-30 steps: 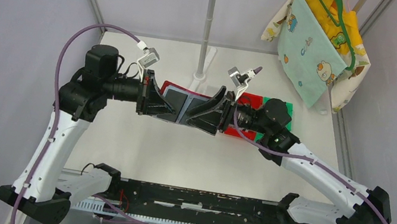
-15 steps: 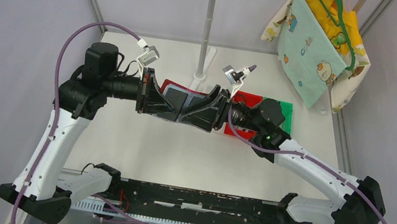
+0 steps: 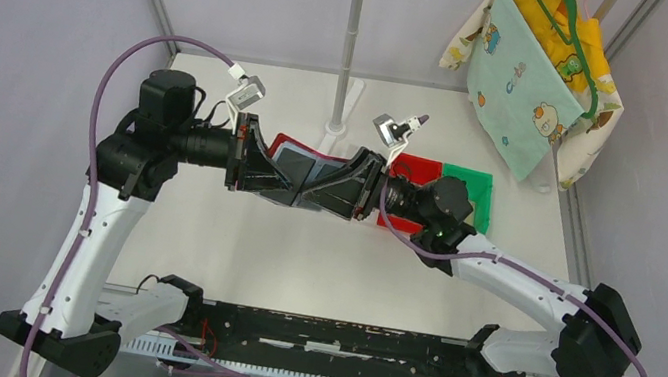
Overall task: Take the credit cards out of the card holder
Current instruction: Remove the credit card from the card holder.
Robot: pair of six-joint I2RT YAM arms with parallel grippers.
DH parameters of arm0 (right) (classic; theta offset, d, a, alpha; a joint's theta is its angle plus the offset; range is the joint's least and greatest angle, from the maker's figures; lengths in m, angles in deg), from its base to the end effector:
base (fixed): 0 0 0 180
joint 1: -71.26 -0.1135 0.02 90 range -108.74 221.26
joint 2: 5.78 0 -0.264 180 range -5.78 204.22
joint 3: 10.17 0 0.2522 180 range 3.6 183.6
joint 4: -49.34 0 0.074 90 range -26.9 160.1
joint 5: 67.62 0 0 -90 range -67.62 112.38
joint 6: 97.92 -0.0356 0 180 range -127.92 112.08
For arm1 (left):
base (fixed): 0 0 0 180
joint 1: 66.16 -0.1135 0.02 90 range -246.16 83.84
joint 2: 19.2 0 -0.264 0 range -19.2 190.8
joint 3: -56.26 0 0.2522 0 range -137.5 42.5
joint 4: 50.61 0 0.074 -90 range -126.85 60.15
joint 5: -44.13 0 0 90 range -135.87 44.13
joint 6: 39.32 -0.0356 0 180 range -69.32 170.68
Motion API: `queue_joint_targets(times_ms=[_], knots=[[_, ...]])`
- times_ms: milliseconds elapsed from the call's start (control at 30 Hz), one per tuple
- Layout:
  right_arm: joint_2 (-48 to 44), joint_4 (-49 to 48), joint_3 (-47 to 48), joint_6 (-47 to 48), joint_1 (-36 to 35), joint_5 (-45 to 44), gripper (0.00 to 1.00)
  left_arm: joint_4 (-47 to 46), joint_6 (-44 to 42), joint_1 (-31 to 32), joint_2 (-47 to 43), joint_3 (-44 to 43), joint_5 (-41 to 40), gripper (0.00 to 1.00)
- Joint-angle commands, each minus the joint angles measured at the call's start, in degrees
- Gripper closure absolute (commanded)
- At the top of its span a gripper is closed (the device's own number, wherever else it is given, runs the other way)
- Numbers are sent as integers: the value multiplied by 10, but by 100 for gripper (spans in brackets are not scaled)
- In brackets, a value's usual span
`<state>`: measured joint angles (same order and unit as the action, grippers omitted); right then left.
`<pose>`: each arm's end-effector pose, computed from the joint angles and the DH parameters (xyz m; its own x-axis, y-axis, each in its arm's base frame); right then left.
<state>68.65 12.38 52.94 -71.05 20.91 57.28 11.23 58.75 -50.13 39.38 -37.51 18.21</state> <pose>0.1690 0.2359 0.3630 -0.7321 0.2631 -0.6283 -0.6805 -0.2402 0.6923 0.1531 -0.0773 0.4440 -0.5522 0.0948 -0.8283 0.8239 0.2136 -0.5249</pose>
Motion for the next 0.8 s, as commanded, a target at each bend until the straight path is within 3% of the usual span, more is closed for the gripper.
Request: queue_joint_targets(times_ms=[0,433,767], knots=[[-4,-54,-3,-11,-9,-60,63,-10,14,6,-7,-12,71,82],[11,-124,-37,-54,-10,-93,66,-7,22,6,-22,-12,107,80],[-1,-82,-36,-29,-18,-141,65,-7,24,5,-21,-15,75,78]])
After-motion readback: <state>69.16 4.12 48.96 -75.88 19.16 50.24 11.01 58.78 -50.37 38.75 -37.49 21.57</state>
